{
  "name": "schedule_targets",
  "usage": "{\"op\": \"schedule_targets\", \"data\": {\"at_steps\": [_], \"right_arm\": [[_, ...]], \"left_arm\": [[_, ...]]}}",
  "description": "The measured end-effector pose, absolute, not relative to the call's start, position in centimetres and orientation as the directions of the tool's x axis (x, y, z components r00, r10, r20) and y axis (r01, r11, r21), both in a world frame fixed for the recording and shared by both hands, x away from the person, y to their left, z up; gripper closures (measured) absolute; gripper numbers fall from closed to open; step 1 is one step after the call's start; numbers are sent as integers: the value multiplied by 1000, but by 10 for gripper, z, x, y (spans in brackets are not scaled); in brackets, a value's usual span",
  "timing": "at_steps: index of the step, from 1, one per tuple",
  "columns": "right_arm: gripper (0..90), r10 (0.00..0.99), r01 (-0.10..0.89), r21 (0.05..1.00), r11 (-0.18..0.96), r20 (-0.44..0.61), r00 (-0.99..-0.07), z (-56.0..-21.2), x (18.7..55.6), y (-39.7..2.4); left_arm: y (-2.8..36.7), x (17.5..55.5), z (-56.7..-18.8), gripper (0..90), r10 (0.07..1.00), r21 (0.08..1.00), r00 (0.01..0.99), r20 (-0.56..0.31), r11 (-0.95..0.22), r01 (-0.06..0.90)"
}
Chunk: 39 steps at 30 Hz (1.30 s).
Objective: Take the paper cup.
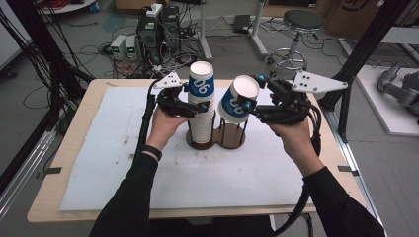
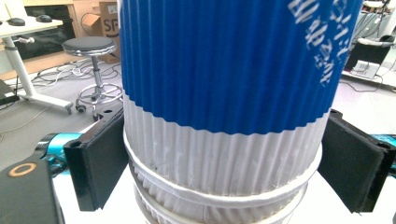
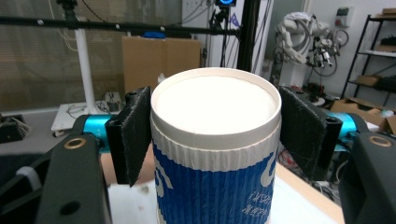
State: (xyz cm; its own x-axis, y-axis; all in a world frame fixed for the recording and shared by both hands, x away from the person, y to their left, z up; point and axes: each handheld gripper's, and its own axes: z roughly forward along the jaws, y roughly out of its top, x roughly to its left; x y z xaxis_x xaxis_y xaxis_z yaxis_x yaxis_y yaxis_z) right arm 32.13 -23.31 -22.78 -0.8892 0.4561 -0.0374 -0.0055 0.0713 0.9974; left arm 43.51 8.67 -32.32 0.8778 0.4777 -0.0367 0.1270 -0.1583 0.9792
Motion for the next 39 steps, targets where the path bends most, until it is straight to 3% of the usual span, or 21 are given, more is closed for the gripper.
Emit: {"op": "schedule_targets", "data": {"at_steps": [25,39], "right_arm": [[306,454,98,985,139,25,-891,-318,300,-239],[306,453,124,982,144,46,-891,-331,302,-239]], "left_arm": [[86,435,-323,111,478,979,877,-33,-161,125],[88,432,-320,76,481,980,876,-43,-151,131]]}}
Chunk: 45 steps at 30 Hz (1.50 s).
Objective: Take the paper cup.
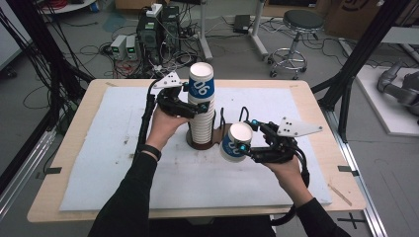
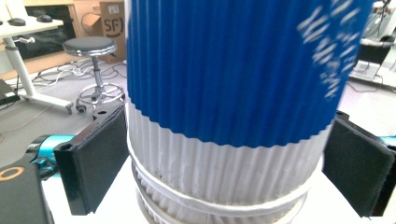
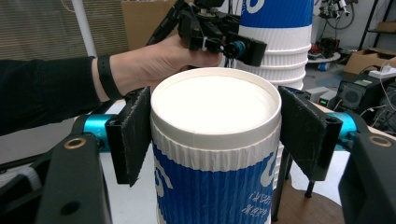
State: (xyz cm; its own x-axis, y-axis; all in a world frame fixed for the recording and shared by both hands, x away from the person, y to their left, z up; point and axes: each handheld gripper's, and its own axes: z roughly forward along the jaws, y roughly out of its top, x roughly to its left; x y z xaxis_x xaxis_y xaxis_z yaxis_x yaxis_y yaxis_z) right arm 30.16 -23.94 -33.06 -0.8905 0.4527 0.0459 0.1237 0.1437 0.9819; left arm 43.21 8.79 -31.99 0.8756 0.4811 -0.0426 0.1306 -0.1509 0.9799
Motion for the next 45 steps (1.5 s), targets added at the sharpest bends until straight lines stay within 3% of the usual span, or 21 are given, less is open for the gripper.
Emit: {"op": "schedule_targets", "data": {"at_steps": [20,33,45], "right_arm": [[306,454,131,981,145,52,-890,-333,301,-242],[306,450,134,980,150,53,-891,-334,301,-242],[306,437,138,977,162,54,-898,-338,300,-240]], "left_arm": [[114,413,-312,76,519,979,855,-12,-167,115],[137,380,-314,76,529,979,848,23,-182,87],[149,337,-338,76,481,986,876,-16,-136,93]]}}
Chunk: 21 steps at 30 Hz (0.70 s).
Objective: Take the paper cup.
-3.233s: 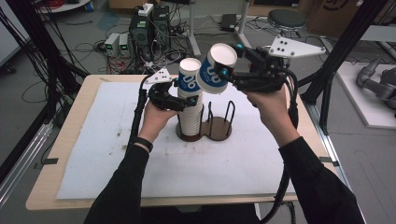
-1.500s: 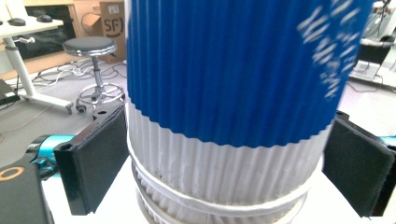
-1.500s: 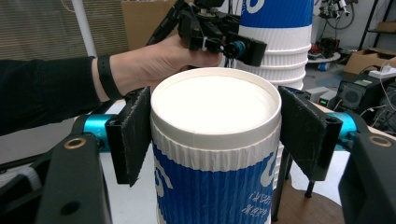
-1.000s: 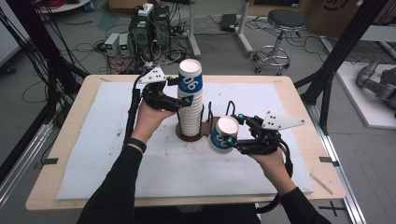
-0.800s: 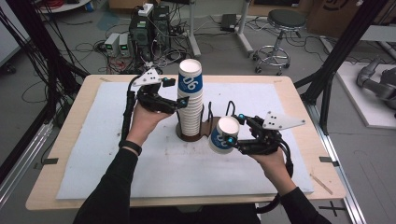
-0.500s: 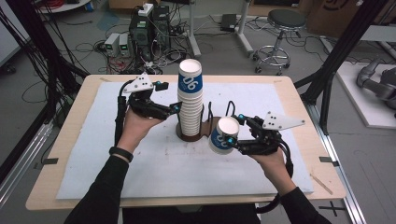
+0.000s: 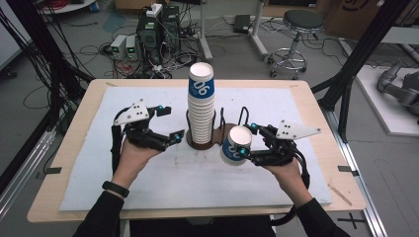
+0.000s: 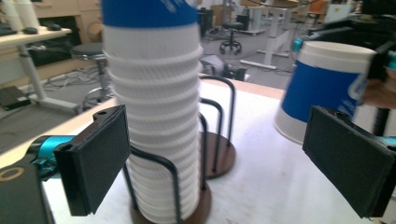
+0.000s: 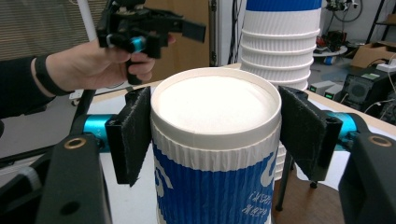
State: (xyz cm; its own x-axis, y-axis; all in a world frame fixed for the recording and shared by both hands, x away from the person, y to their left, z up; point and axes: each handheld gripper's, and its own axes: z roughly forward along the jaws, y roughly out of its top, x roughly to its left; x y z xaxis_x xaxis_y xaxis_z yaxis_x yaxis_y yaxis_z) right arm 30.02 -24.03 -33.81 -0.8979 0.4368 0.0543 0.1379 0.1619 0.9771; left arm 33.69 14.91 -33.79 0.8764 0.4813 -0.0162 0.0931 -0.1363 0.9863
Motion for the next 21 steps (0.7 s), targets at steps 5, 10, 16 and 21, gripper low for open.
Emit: {"op": "schedule_targets", "data": {"at_steps": [5,10,16,21], "right_arm": [[306,432,141,975,171,54,-900,-341,300,-238],[306,426,148,973,177,60,-903,-343,301,-236],[306,431,161,971,179,70,-900,-347,303,-236],[306,439,167,971,174,75,-895,-349,305,-239]], "left_arm": [[146,325,-354,76,470,984,882,-23,-143,102],[143,311,-369,76,465,984,885,-20,-147,99],[145,306,-379,76,460,985,887,-24,-141,100],[147,305,-388,76,466,985,884,-29,-135,103]]}}
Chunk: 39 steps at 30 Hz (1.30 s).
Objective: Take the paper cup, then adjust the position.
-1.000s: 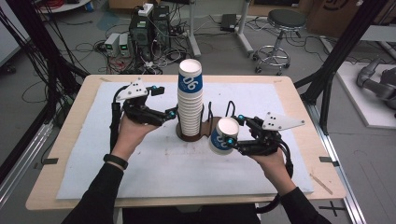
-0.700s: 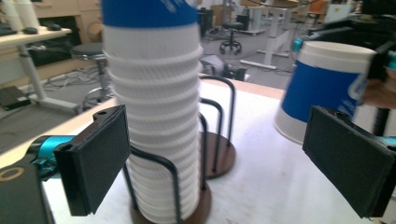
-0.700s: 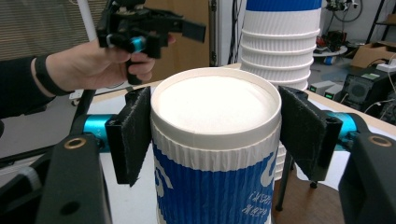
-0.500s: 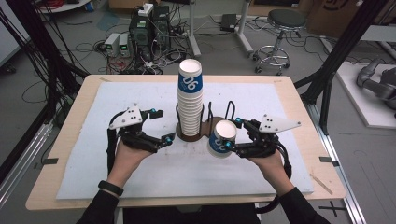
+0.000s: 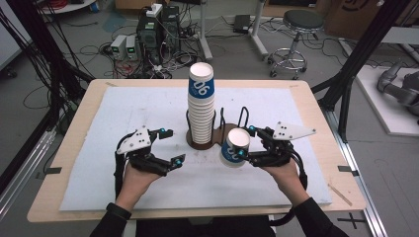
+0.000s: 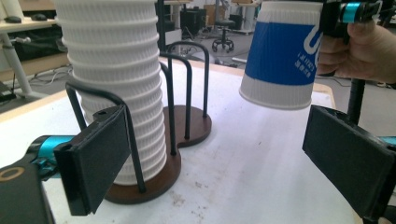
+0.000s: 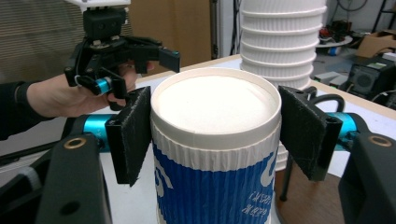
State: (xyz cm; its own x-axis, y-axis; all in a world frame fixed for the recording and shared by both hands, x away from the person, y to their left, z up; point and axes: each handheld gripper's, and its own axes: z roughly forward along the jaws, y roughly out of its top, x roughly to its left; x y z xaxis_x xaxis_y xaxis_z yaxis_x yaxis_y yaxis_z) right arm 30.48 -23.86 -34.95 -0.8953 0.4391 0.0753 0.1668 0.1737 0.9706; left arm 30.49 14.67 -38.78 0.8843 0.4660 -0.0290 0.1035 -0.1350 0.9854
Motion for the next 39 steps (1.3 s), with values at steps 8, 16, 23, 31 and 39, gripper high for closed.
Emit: {"op": "schedule_targets", "data": {"at_steps": [8,16,23,31,39], "right_arm": [[306,441,167,971,170,77,-894,-351,305,-241],[306,448,178,970,166,87,-890,-351,306,-242],[306,445,173,971,163,84,-892,-351,305,-242],[306,439,174,972,156,89,-894,-350,304,-243],[306,414,174,972,155,96,-905,-349,303,-243]], "left_arm": [[145,305,-393,76,463,983,886,-28,-146,108],[144,304,-394,76,462,982,886,-24,-156,109],[139,302,-394,76,447,980,894,-18,-167,103],[128,302,-397,76,402,977,915,-33,-178,113],[115,300,-399,76,348,976,936,-51,-180,120]]}}
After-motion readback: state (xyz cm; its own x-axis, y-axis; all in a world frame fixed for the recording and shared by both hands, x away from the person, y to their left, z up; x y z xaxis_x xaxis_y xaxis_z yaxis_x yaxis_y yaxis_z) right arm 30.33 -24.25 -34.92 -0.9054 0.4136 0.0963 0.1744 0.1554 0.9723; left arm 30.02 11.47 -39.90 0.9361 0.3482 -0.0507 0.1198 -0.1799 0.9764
